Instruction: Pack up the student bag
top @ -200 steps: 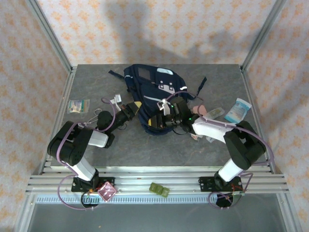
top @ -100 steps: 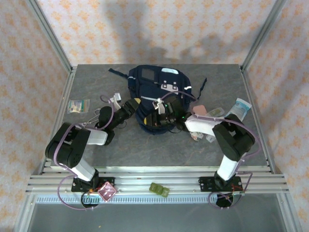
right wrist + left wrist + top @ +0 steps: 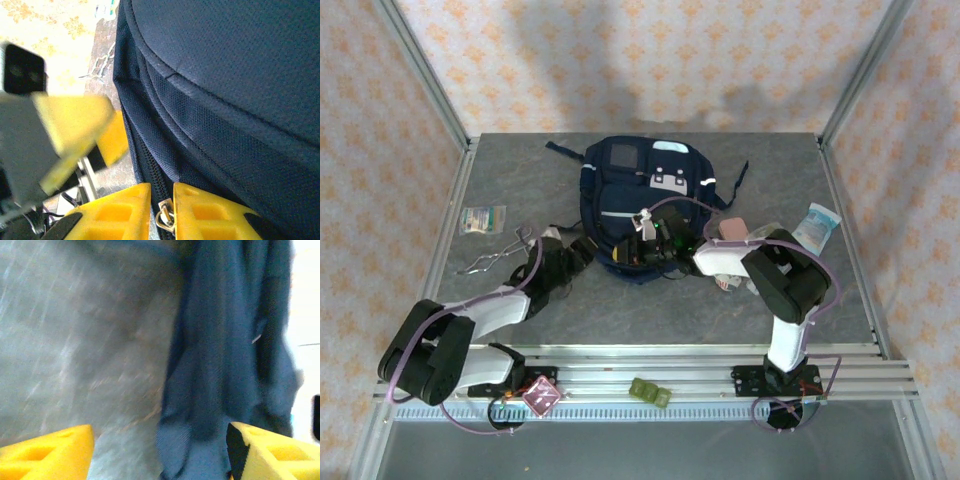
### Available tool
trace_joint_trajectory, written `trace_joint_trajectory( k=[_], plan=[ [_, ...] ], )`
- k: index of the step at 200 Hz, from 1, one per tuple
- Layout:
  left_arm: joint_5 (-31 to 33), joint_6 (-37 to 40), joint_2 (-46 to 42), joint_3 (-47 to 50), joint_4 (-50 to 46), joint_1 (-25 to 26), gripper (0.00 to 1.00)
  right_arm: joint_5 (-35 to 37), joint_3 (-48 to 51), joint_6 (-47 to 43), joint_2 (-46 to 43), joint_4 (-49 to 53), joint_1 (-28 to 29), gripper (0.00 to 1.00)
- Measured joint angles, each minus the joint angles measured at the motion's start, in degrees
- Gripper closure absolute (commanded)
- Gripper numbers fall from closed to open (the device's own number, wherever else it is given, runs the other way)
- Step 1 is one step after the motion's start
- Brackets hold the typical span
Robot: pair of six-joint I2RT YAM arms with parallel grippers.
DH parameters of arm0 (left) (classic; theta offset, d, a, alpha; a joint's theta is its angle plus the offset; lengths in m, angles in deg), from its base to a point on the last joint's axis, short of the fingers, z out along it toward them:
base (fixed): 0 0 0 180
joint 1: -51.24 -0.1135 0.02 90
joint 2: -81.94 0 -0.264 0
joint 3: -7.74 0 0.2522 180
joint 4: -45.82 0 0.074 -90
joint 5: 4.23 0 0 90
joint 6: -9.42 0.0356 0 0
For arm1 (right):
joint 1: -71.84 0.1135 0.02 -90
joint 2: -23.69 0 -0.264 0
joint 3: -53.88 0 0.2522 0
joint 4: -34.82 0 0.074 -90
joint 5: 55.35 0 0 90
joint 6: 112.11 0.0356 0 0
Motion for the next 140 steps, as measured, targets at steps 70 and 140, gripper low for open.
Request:
trace_joint_trajectory(
  k=[70,140],
  plan=[
    [-1.9,-2.7,7.6,1.1,10.0,3.9,0.32,1.7,1.6,0.2,-0.4,-2.9,0.4,0.81],
    [-8.5,-6.0,17.7,2.2,32.1,4.3,0.99,6.5,7.0,-0.4,-7.0,-2.7,0.7,0.80]
  ],
)
